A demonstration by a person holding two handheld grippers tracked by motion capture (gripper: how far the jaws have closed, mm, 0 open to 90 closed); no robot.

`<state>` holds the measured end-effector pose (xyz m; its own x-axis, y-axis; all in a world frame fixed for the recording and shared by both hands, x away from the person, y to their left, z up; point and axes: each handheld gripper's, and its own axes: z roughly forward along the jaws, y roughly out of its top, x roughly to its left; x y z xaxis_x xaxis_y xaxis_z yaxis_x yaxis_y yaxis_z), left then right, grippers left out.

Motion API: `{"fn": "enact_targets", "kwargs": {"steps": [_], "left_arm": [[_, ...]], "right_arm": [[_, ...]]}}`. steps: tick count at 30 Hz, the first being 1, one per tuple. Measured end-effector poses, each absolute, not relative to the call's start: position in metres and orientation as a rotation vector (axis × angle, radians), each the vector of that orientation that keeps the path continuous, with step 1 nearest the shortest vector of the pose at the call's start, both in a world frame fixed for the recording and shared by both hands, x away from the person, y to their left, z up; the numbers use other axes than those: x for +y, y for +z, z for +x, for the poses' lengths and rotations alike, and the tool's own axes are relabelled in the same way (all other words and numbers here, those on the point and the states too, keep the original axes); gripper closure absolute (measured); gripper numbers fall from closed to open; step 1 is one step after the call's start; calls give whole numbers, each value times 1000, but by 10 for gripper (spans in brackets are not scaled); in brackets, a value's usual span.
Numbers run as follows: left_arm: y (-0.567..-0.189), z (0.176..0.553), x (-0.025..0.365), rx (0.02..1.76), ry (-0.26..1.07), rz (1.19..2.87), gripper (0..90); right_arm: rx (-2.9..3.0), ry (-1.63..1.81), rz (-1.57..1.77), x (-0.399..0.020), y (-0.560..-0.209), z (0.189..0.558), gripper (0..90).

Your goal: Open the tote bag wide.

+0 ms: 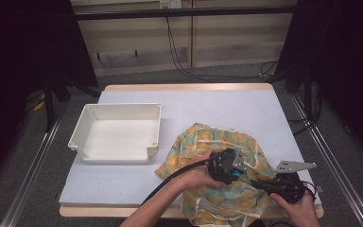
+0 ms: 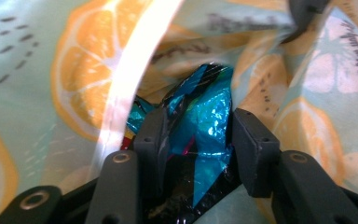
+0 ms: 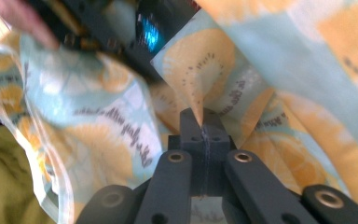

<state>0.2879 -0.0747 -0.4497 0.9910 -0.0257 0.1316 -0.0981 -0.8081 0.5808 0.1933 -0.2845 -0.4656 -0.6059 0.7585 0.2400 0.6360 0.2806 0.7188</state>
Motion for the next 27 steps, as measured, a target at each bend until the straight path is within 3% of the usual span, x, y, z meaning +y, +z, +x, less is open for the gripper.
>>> {"fn": "enact_targets", "kwargs": {"steps": [4, 12, 17, 27], "left_arm": [[-450, 292, -72, -49, 144, 2485, 620], [-448, 292, -70, -34, 171, 2499, 837], [-442, 299, -61, 28, 58, 2432, 884], [-413, 300, -32, 41, -137, 2183, 884]], "right_arm": [[2403, 1209, 1325, -287, -470, 192, 900], [2400, 1233, 1296, -286, -470, 193, 900], [2383, 1270, 1298, -285, -467, 197, 900], [2329, 1317, 1287, -283, -460, 207, 881]]}}
